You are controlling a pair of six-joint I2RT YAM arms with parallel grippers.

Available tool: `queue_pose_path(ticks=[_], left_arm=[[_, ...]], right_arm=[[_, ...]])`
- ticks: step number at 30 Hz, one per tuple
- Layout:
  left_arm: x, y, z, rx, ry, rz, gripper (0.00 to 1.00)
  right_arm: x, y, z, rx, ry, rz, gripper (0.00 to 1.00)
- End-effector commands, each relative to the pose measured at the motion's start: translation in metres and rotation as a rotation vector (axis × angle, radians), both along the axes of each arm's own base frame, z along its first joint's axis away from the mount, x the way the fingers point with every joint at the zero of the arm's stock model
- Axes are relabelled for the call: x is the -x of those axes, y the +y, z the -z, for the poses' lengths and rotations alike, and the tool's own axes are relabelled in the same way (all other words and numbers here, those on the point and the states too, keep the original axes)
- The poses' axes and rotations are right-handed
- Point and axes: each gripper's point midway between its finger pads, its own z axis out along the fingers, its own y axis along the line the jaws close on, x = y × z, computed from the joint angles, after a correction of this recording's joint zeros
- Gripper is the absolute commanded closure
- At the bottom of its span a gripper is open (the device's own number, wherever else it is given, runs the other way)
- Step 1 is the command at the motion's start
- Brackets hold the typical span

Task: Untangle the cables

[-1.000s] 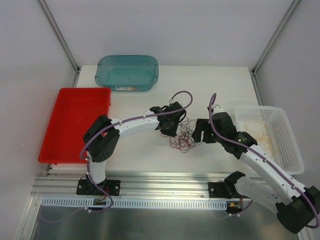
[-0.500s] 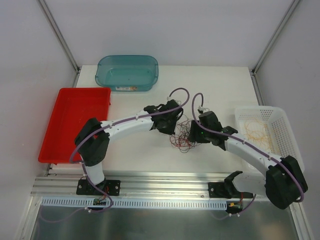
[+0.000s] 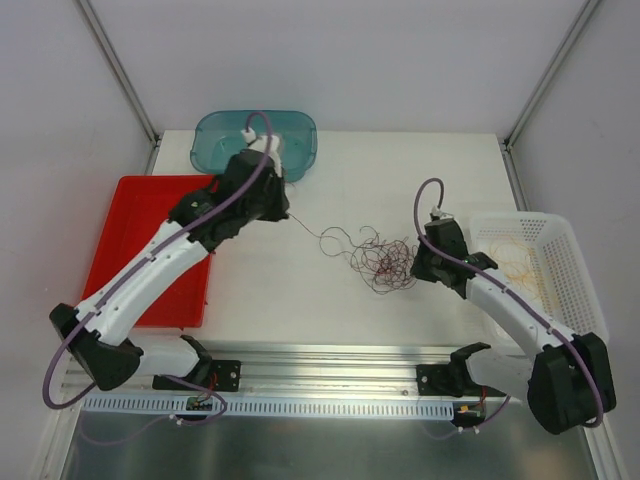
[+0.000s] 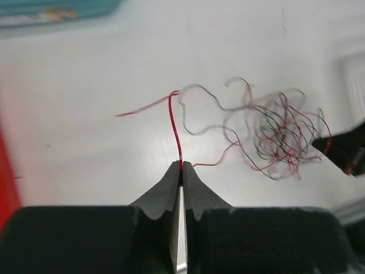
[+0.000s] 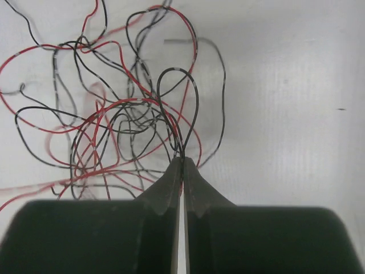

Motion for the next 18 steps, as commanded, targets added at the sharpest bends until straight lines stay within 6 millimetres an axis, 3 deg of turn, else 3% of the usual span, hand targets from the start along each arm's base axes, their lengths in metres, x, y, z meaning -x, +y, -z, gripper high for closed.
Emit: queue_pose_path(ticks=[1, 3, 8, 14, 18], left_arm=[[-0.003, 0.067, -0.062, -0.051, -0.152, -0.124, 1.0], [-0.007, 0.095, -0.094, -0.058, -0.225, -0.201, 1.0], [0.0, 0.145, -0.139, -0.135, -0.32, -0.32, 1.0], [0.006, 0.175, -0.152, -0.189, -0.354, -0.398, 1.0], [0.014, 0.21, -0.165, -0.231, -0.368, -0.501, 1.0]], right_arm=[[0.009, -0.029, -0.013, 0.055, -0.007, 0.052, 0.99], [0.008, -0.037, -0.022, 0.047, -0.031, 0.076, 0.99], [0.01, -0.045, -0.036, 0.039, -0.047, 0.088, 0.99], [0.011, -0.041, -0.047, 0.019, -0.064, 0.066, 0.99], [0.014, -0.047, -0.042, 0.055, -0.045, 0.072, 0.99]])
